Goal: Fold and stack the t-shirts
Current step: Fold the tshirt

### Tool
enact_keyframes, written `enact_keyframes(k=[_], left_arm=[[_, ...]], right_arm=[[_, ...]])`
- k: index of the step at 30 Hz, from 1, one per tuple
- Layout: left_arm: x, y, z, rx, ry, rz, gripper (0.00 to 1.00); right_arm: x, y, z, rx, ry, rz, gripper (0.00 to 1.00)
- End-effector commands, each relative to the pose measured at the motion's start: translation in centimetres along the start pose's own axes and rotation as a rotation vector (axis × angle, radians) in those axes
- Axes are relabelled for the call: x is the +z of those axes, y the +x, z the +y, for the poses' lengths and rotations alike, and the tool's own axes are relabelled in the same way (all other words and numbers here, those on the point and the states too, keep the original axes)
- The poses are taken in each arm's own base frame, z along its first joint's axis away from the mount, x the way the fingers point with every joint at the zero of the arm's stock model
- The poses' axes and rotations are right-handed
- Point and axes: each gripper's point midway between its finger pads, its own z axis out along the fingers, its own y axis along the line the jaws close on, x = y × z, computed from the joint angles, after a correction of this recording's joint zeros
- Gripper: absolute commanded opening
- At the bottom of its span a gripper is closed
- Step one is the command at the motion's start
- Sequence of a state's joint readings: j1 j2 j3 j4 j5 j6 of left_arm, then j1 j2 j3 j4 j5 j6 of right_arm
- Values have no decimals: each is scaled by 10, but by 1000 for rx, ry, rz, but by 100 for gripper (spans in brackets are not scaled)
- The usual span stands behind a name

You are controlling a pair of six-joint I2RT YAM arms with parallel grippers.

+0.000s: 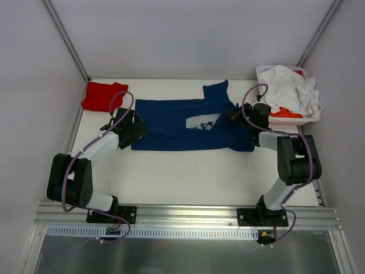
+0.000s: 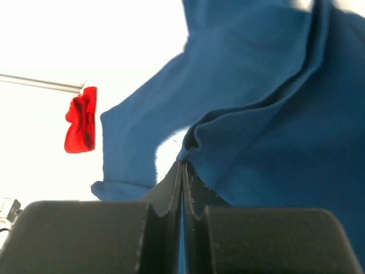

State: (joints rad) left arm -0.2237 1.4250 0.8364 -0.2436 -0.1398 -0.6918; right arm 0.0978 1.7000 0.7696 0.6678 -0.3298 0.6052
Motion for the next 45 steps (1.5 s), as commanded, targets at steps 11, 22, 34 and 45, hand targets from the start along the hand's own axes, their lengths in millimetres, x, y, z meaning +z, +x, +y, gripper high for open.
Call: enact_keyframes(k=[11, 22, 34, 45], left_arm=[[3, 0, -1, 9, -18, -9, 99], [4, -6, -6, 15, -13, -14, 99], [40, 15, -14, 26, -7, 104, 99], [22, -6, -38, 33, 86, 54, 99]], right_arm=[[60, 5, 17, -18, -42, 82, 6], [56, -4, 23, -53, -34, 69, 41], [43, 28, -6, 67, 12, 103, 41], [30, 61, -14, 125, -35, 169, 40]])
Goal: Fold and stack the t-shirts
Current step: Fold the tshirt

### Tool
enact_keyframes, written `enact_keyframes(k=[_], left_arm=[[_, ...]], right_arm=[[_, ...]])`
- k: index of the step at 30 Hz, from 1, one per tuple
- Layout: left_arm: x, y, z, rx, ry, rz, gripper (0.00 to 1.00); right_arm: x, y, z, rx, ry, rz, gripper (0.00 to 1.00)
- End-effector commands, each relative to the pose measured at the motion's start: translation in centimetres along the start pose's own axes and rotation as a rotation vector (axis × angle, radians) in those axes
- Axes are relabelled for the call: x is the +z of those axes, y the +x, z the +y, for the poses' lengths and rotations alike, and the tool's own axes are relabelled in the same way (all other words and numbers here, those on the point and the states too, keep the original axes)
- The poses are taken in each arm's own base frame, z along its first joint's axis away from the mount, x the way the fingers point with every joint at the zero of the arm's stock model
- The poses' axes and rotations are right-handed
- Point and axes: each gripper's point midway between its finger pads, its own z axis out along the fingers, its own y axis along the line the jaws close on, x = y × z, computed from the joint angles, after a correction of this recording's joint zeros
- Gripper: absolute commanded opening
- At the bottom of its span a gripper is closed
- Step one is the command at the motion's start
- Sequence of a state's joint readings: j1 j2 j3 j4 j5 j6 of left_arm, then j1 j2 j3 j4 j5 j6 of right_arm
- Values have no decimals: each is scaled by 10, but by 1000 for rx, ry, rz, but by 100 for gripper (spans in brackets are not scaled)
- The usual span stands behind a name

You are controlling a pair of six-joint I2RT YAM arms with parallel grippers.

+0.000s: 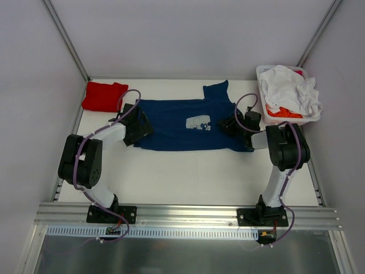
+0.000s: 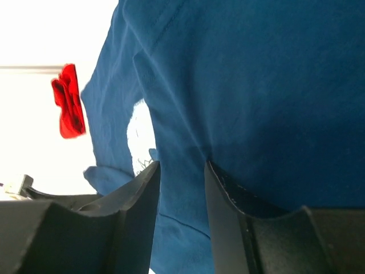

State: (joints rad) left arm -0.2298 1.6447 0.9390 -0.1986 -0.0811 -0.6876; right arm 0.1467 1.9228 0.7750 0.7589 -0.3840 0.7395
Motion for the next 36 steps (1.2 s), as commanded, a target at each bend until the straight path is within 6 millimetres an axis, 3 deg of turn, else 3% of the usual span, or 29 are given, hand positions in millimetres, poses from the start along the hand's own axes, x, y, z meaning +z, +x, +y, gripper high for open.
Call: enact_keyframes(k=[1, 2, 4, 5, 6, 11, 14, 23, 30, 36], left_arm=[[-26, -17, -22, 20, 95, -55, 99], [-30, -20, -24, 25, 103, -67, 99], [-42, -28, -27, 39, 122, -103, 99], [-45, -30, -27, 43, 120, -116, 99], [-53, -34, -28, 54, 127, -131, 99], [-79, -48, -30, 90, 140, -191, 99], [-85, -55, -32, 119, 139, -217, 99], [-42, -44, -25, 170, 34, -139, 99], [-25, -35, -19, 181, -9, -106, 99], [-13, -37, -19, 197, -29, -89, 99]], right_arm=[[-3, 1, 29, -102, -83, 29, 41], [-5, 8, 27, -119, -51, 70, 41], [-7, 0, 50, -238, -74, 80, 41], [-10, 10, 45, -253, -23, 137, 41], [-9, 3, 60, -300, -33, 133, 41], [-29, 7, 86, -550, 54, 183, 41], [-38, 3, 87, -683, 177, 179, 41], [-55, -14, 52, -990, 585, 123, 40], [-58, -16, 31, -1052, 692, 125, 40], [-46, -6, 14, -1031, 695, 165, 40]])
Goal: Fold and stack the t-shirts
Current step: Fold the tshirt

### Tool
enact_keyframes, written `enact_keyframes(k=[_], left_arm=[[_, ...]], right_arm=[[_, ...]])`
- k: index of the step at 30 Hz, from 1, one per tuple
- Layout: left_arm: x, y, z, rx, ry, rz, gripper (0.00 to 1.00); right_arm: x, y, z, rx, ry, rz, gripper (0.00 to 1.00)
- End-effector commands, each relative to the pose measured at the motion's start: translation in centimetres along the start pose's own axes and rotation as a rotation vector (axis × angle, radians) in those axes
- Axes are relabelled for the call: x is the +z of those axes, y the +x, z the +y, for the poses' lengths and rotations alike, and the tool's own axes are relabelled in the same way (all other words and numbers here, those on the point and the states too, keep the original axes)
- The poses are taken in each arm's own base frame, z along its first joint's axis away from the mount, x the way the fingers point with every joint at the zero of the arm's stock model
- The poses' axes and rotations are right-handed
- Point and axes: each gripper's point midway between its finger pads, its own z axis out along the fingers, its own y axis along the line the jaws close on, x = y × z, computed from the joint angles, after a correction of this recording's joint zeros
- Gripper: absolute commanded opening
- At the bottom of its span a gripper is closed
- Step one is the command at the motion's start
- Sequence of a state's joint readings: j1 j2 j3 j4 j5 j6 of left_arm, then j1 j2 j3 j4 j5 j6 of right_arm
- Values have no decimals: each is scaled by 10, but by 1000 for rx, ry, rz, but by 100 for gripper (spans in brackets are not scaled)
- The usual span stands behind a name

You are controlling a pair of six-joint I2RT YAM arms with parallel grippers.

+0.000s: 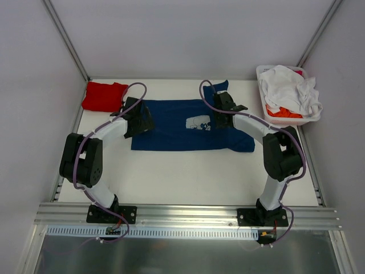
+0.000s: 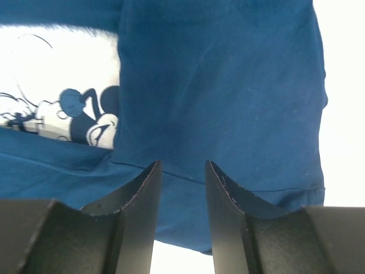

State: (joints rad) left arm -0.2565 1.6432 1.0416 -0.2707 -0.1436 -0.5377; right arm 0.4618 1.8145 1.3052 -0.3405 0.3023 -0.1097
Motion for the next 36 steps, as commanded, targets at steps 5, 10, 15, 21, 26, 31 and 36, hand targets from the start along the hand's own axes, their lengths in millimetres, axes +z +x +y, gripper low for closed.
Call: enact_keyframes(k=[5, 10, 15, 21, 26, 31, 36], left_arm=[[14, -13, -12, 33, -8, -4, 99], [28, -3, -13, 42, -10, 45, 99], [38, 10, -8, 49, -23, 87, 99], [42, 24, -3, 52, -33, 126, 99], [45, 34, -1, 59, -35, 168, 99], [37, 39, 1, 47, -29, 176, 99], [22, 50, 9, 28, -27, 181, 99]], right_arm=[[16, 18, 1, 11, -1, 60, 40], [25, 31, 1, 46, -13, 102, 40], [32, 47, 8, 72, -30, 144, 40], [33, 65, 14, 90, -64, 189, 40], [30, 75, 20, 137, -94, 218, 41], [17, 80, 22, 165, -120, 228, 41], [3, 91, 19, 189, -126, 241, 42]])
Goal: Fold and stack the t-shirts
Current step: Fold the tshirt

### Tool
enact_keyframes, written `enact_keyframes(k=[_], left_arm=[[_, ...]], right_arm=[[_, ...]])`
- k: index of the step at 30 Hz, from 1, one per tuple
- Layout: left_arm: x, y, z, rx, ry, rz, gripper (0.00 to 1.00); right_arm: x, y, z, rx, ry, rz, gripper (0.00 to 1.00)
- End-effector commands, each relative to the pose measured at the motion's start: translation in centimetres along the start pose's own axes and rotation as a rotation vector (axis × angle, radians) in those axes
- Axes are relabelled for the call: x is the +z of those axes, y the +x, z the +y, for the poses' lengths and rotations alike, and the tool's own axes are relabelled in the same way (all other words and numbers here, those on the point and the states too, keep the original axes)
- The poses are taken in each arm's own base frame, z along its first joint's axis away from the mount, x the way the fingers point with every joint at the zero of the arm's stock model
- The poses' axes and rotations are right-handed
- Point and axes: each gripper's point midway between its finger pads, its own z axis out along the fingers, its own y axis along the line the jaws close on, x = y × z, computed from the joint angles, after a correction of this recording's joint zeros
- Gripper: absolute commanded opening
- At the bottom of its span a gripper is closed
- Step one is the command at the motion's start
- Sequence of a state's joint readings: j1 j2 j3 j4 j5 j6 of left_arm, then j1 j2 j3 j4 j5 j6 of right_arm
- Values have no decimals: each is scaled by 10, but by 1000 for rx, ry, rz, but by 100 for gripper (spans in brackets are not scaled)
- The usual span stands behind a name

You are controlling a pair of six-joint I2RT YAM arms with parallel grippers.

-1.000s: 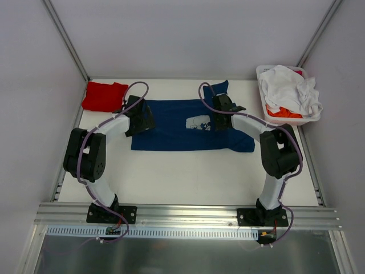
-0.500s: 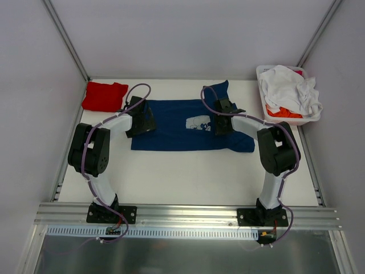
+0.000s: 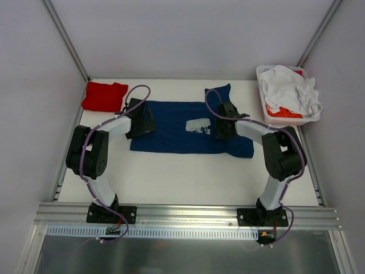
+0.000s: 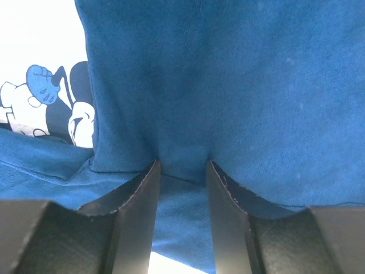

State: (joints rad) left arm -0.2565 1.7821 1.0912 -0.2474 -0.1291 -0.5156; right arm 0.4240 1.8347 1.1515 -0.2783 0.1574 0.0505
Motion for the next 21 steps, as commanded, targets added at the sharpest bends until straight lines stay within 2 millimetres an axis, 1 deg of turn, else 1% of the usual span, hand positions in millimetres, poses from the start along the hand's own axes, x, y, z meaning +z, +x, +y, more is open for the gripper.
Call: enact_keyframes(k=[1, 2, 4, 5, 7, 8, 9, 10, 11, 13, 14, 15, 16, 17, 18, 19, 20, 21], left_arm=[[-10, 44, 11, -3, -6, 124, 99], [-12, 47, 13, -7, -10, 127, 99], [-17, 56, 18, -15, -13, 132, 99], [-19, 66, 23, -14, -22, 147, 99], [-26, 70, 24, -26, -18, 135, 99], [-29, 75, 24, -21, -18, 136, 99], [-33, 82, 27, -33, -19, 137, 99], [-36, 87, 28, -37, -21, 141, 99], [-38, 98, 32, -31, -27, 155, 99], [-46, 105, 32, -48, -19, 145, 99], [-48, 117, 34, -48, -26, 161, 99], [-53, 118, 33, -51, -15, 148, 99], [-54, 127, 38, -60, -28, 160, 99], [-59, 131, 37, -58, -19, 156, 99], [-61, 135, 37, -57, -15, 158, 99], [-62, 143, 42, -56, -24, 169, 99], [-65, 144, 42, -68, -22, 159, 99], [-67, 149, 43, -65, -21, 163, 99]], right_arm=[[-16, 35, 2, 32, -30, 100, 41], [-15, 45, 0, 36, -26, 116, 41], [-20, 50, 1, 48, -33, 105, 41], [-21, 61, -2, 47, -21, 122, 42], [-26, 66, -1, 50, -22, 114, 42], [-27, 70, -2, 54, -20, 114, 42], [-30, 78, -3, 59, -15, 120, 41], [-32, 83, -1, 56, -17, 121, 41], [-32, 94, -2, 55, -12, 136, 42], [-39, 100, 5, 51, -21, 120, 41], [-40, 109, 2, 44, -6, 127, 42], [-44, 113, 6, 43, -12, 121, 42], [-46, 117, 7, 42, -11, 121, 41], [-46, 126, 5, 36, 0, 131, 41], [-50, 130, 9, 32, -9, 123, 42], [-52, 133, 11, 28, -11, 124, 42], [-53, 135, 10, 28, -2, 121, 42], [-56, 143, 12, 9, 2, 128, 42]])
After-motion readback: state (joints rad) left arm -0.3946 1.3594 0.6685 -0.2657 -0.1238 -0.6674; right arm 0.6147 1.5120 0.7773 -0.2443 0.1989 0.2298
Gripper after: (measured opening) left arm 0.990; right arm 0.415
